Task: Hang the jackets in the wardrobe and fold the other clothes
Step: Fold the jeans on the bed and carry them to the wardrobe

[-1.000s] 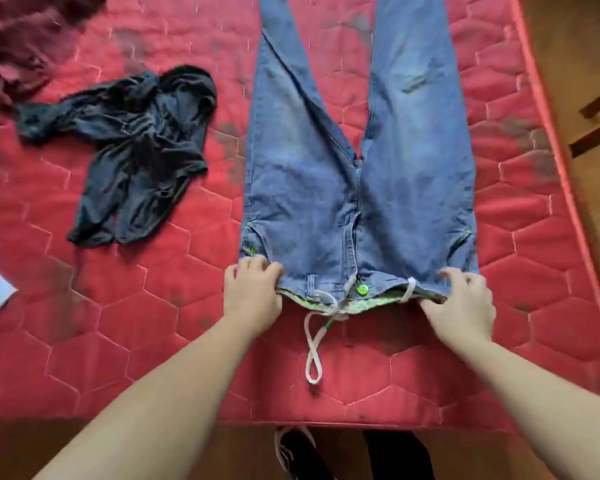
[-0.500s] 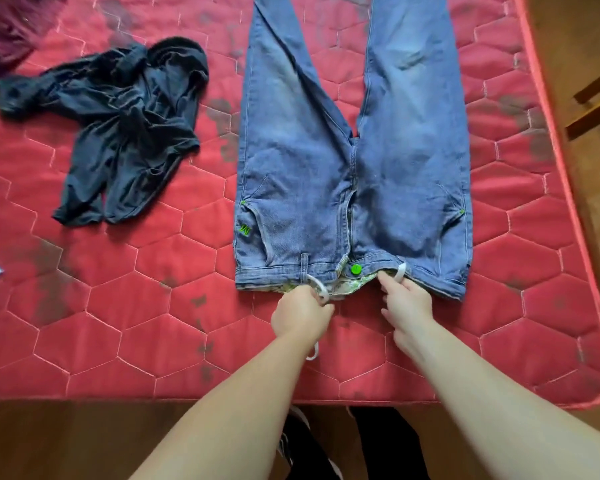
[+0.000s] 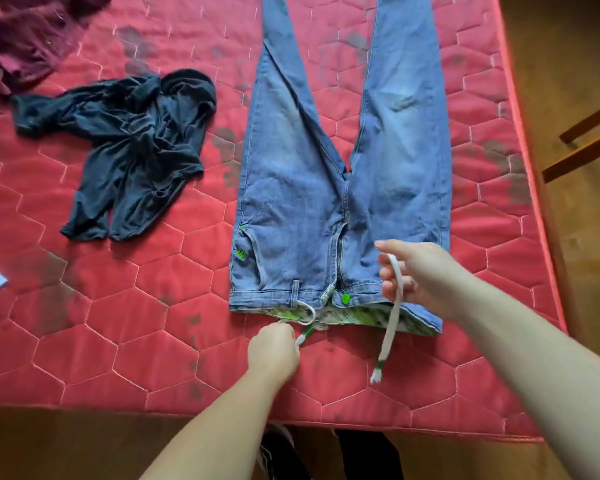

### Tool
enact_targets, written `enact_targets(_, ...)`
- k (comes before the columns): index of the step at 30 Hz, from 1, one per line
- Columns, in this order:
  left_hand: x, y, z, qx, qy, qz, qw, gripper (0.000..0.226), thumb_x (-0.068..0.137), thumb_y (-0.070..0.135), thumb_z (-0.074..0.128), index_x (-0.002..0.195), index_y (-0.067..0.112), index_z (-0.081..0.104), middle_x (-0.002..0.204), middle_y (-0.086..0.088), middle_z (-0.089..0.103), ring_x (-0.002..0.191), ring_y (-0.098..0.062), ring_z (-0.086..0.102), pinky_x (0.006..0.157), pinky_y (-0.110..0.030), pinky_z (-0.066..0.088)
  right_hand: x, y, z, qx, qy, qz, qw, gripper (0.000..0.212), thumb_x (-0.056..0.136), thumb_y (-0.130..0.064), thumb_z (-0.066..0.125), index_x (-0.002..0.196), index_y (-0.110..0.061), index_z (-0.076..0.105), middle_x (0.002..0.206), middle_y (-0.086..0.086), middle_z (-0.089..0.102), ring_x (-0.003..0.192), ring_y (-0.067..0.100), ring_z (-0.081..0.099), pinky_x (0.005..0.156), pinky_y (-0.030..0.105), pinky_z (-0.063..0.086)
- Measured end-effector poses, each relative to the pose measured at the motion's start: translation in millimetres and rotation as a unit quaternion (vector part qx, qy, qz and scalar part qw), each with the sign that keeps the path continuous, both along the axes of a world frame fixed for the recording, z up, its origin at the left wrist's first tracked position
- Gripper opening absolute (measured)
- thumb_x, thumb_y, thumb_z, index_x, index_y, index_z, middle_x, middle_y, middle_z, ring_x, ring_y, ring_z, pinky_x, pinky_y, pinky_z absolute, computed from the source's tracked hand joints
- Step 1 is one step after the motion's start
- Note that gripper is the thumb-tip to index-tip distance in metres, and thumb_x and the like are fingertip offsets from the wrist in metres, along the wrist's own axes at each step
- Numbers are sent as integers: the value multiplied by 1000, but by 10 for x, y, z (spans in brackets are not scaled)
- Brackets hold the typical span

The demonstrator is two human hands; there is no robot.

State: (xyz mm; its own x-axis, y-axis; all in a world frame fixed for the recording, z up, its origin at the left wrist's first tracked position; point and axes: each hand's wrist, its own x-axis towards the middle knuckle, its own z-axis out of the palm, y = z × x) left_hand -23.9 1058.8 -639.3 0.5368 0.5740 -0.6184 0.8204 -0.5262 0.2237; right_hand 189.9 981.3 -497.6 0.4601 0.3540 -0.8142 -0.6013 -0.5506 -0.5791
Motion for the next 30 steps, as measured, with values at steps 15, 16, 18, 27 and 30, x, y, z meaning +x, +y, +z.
enact_targets(15, 1791, 1523, 733, -361, -269, 362, 816, 52, 92, 8, 59, 137, 26, 41, 102, 1, 63, 84, -17, 63, 73, -31, 47, 1123, 484, -593, -29, -79, 143, 986, 22, 94, -42, 55, 92, -21, 60, 93, 6, 67, 69, 17, 64, 63, 27, 47)
enact_targets(16, 1826, 1568, 666, -352, -268, 352, 825, 59, 92, 10, 61, 142, 30, 37, 113, 1, 61, 98, -19, 63, 79, -32, 45, 1091, 425, -715, -49, -125, 197, 971, 18, 93, -37, 59, 86, -21, 61, 88, 5, 67, 66, 17, 62, 58, 24, 45)
enact_targets(18, 1873, 1623, 544, -326, -261, 320, 850, 69, 91, 12, 63, 147, 34, 31, 130, 0, 54, 118, -19, 57, 88, -32, 41, 1000, 300, -940, -78, -200, 303, 929, 17, 89, -38, 63, 80, -23, 62, 83, 1, 67, 68, 20, 64, 59, 25, 45)
enact_targets(27, 1681, 1509, -58, -74, -79, -70, 992, 61, 83, 34, 64, 140, 33, 44, 141, 1, 42, 126, -21, 42, 104, -32, 36, 524, 277, -1519, -194, -203, 288, 916, 27, 84, -43, 62, 86, -21, 45, 76, -2, 63, 75, 21, 62, 66, 35, 49)
enact_targets(30, 1508, 1380, -248, 29, -29, -204, 978, 86, 78, 58, 61, 149, 43, 16, 158, -1, 11, 141, -26, 14, 110, -44, 24, 476, 226, -1632, -207, -242, 299, 899, 22, 91, -35, 55, 77, -23, 43, 75, -3, 59, 73, 21, 55, 59, 35, 40)
